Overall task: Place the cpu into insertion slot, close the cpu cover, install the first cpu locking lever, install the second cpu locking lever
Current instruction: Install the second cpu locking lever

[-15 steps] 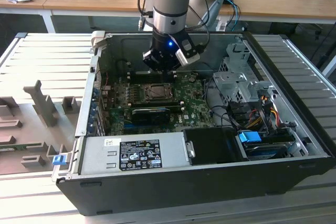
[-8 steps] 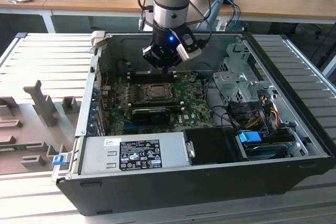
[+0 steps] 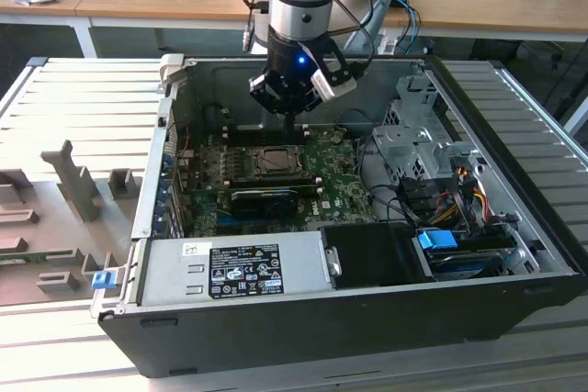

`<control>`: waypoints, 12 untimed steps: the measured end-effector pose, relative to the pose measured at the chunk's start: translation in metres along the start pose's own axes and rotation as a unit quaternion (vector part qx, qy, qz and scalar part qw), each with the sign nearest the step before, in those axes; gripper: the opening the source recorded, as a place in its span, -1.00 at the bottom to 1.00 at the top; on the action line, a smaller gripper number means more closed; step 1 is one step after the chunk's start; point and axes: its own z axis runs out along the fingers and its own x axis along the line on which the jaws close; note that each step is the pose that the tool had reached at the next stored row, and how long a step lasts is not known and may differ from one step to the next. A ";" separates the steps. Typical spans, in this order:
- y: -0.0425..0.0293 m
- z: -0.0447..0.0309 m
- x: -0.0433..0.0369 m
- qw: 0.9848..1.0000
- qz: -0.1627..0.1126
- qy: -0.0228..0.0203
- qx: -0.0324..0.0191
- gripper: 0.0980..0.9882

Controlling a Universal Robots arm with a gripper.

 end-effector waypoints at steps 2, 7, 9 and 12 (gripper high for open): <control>-0.0039 -0.0004 0.0003 1.000 0.000 0.000 0.000 -0.98; -0.0240 -0.0005 0.0018 1.000 0.000 0.000 0.000 -0.98; -0.0271 -0.0001 0.0021 1.000 0.000 0.000 0.000 -0.98; -0.0315 0.0008 0.0023 1.000 0.000 0.000 0.000 -0.98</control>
